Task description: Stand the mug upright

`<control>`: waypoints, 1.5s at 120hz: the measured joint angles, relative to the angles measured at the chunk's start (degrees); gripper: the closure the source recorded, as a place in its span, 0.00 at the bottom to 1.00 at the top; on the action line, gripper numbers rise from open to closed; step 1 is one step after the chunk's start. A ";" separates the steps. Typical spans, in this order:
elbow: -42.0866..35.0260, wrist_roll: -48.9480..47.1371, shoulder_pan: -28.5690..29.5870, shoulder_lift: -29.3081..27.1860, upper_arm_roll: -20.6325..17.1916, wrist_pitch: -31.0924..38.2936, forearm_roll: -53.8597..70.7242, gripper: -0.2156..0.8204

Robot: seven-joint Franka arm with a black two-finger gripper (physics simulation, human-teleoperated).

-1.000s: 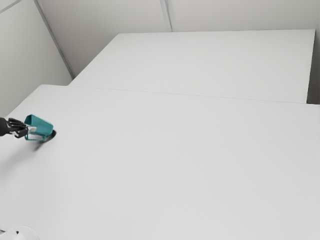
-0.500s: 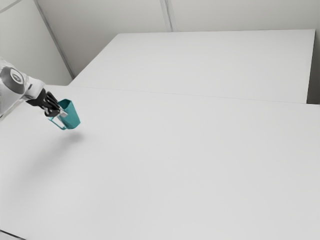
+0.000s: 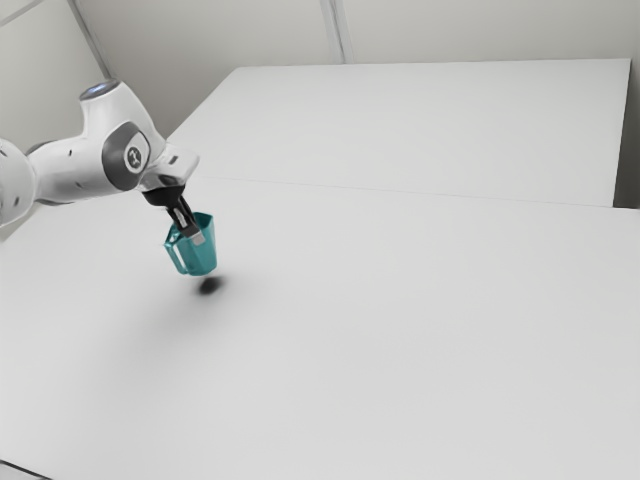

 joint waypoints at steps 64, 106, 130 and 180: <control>0.01 -24.02 -4.32 3.80 -1.31 1.37 4.11 0.97; 1.03 -32.00 -4.60 5.35 -1.31 1.12 4.18 0.94; 1.89 -34.62 -4.76 5.47 -1.39 0.73 3.83 0.74; 6.51 -38.00 -5.08 7.17 -1.58 -0.22 3.81 0.52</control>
